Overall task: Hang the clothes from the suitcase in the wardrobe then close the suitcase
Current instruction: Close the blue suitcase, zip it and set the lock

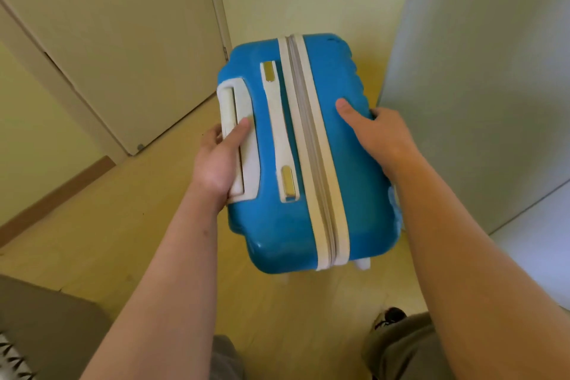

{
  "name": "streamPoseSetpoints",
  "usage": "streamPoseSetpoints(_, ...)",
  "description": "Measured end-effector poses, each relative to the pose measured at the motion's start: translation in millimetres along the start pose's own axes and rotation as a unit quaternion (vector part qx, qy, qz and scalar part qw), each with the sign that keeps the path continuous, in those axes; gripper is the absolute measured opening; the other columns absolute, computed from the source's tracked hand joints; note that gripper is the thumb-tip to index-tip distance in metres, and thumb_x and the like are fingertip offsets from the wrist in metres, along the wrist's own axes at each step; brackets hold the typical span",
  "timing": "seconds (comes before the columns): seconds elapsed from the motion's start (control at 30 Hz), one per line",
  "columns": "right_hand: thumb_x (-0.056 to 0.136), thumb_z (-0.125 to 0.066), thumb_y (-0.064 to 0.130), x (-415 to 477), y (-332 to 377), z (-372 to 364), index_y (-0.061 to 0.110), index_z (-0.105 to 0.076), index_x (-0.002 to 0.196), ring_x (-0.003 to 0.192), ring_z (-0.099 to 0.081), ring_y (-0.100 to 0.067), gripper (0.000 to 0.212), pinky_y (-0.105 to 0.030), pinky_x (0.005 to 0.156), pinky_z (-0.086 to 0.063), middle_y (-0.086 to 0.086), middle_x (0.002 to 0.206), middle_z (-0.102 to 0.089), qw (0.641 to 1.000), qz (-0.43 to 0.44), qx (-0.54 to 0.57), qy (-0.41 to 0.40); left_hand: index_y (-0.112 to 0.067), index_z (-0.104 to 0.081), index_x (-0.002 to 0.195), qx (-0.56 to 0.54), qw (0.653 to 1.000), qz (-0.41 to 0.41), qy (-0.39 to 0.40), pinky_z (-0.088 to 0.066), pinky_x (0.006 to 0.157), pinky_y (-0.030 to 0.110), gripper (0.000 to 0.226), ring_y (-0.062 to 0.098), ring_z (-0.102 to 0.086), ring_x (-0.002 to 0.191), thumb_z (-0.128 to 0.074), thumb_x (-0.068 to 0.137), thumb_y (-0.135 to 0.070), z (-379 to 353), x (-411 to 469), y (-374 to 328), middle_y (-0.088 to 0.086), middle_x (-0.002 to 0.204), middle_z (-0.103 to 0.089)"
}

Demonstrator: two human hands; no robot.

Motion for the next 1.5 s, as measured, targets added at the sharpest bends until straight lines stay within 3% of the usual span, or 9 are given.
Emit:
streamPoseSetpoints(0.1, 0.083, -0.078, 0.041, 0.0, -1.3, 9.1, 0.037, -0.059, 0.116, 0.095, -0.072, -0.009, 0.038, -0.033, 0.081, -0.059, 0.018, 0.108, -0.072, 0.992, 0.036, 0.087, 0.080, -0.030, -0.052, 0.140, -0.002, 0.999, -0.048, 0.017, -0.060, 0.085, 0.046, 0.070, 0.020, -0.074, 0.100, -0.077, 0.075, -0.034, 6.1, 8.3, 1.9, -0.005, 0.120, -0.072)
streamPoseSetpoints(0.4, 0.079, -0.076, 0.051, 25.0, -2.4, 14.6, 0.031, -0.066, 0.123, 0.092, -0.072, -0.013, 0.049, -0.038, 0.085, -0.059, 0.012, 0.107, -0.073, 0.995, 0.029, -0.013, 0.092, -0.035, -0.045, 0.148, 0.001, 0.999, -0.029, 0.014, -0.061, 0.081, 0.041, 0.073, 0.021, -0.073, 0.100, -0.070, 0.080, -0.032, -11.2, 20.2, 7.3, -0.002, 0.128, -0.067)
streamPoseSetpoints(0.57, 0.082, -0.070, 0.054, 24.0, 4.4, 7.6, 0.029, -0.062, 0.121, 0.100, -0.067, -0.016, 0.047, -0.034, 0.081, -0.053, 0.010, 0.111, -0.068, 0.995, 0.029, -0.076, 0.064, -0.048, -0.040, 0.149, 0.163, 0.978, -0.123, 0.042, -0.027, 0.121, 0.042, 0.060, 0.015, -0.018, 0.152, -0.056, 0.095, -0.028, -9.8, 31.8, 2.2, -0.019, 0.167, -0.010)
streamPoseSetpoints(0.73, 0.090, -0.048, 0.062, -17.8, 40.8, -22.0, 0.015, -0.053, 0.128, 0.117, -0.054, -0.036, 0.061, -0.051, 0.096, -0.041, -0.014, 0.126, -0.058, 0.879, 0.068, -0.456, -0.122, -0.047, -0.050, 0.143, 0.274, 0.953, -0.111, 0.061, -0.031, 0.119, 0.038, 0.045, 0.015, -0.027, 0.149, -0.042, 0.101, -0.033, -9.0, 39.1, -11.7, -0.022, 0.166, -0.011)
streamPoseSetpoints(0.9, 0.080, -0.023, 0.091, -76.3, 38.7, -78.2, 0.002, -0.009, 0.158, 0.148, 0.006, -0.054, 0.120, -0.070, 0.116, 0.002, -0.031, 0.163, -0.002, 0.892, 0.060, -0.445, 0.052, -0.054, -0.033, 0.149, 0.448, 0.884, -0.121, 0.048, -0.034, 0.116, 0.046, 0.051, 0.021, -0.025, 0.151, -0.028, 0.100, -0.043, -0.8, 37.1, -18.3, -0.019, 0.167, -0.005)
streamPoseSetpoints(1.03, 0.069, -0.027, 0.099, -64.3, 34.7, -75.6, 0.006, -0.005, 0.160, 0.148, 0.011, -0.053, 0.132, -0.069, 0.117, 0.006, -0.029, 0.164, 0.002, 0.880, 0.113, -0.456, 0.077, -0.056, -0.020, 0.152, 0.542, 0.835, -0.089, 0.033, -0.038, 0.111, 0.053, 0.054, 0.025, -0.030, 0.148, -0.018, 0.098, -0.052, 13.2, 33.8, -16.2, -0.019, 0.167, 0.000)
streamPoseSetpoints(1.3, 0.064, -0.051, 0.096, -24.1, 51.7, -37.5, 0.048, -0.015, 0.157, 0.153, 0.018, -0.034, 0.110, -0.072, 0.113, 0.010, -0.008, 0.169, 0.001, 0.854, 0.145, -0.464, 0.183, -0.019, -0.053, 0.131, 0.661, 0.738, -0.107, -0.081, -0.012, 0.119, 0.064, 0.049, 0.036, -0.002, 0.153, -0.030, 0.097, -0.046, 10.3, -1.7, -23.8, 0.012, 0.155, -0.033)
streamPoseSetpoints(1.4, 0.070, -0.055, 0.089, -25.0, 55.6, -33.0, 0.051, -0.022, 0.154, 0.152, 0.018, -0.035, 0.098, -0.074, 0.112, 0.009, -0.006, 0.169, 0.000, 0.859, 0.110, -0.477, 0.149, -0.016, -0.058, 0.122, 0.664, 0.729, -0.134, -0.092, -0.007, 0.122, 0.061, 0.053, 0.033, -0.028, 0.147, -0.030, 0.100, -0.056, 21.0, -9.2, -21.5, 0.010, 0.142, -0.050)
streamPoseSetpoints(1.5, 0.077, -0.049, 0.087, -26.1, 53.0, -29.3, 0.050, -0.026, 0.154, 0.153, 0.010, -0.042, 0.088, -0.075, 0.112, 0.002, -0.007, 0.169, -0.008, 0.877, 0.057, -0.463, 0.112, -0.024, -0.062, 0.094, 0.675, 0.711, -0.169, -0.105, -0.017, 0.120, 0.057, 0.045, 0.024, -0.057, 0.107, -0.031, 0.099, -0.056, 28.0, -26.3, -25.6, -0.001, 0.106, -0.059)
Point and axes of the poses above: each hand's wrist, its own x-axis towards the middle knuckle, its own z-axis out of the back of the hand, y = z × x, the point moved 1 cm from there along x, towards the middle knuckle
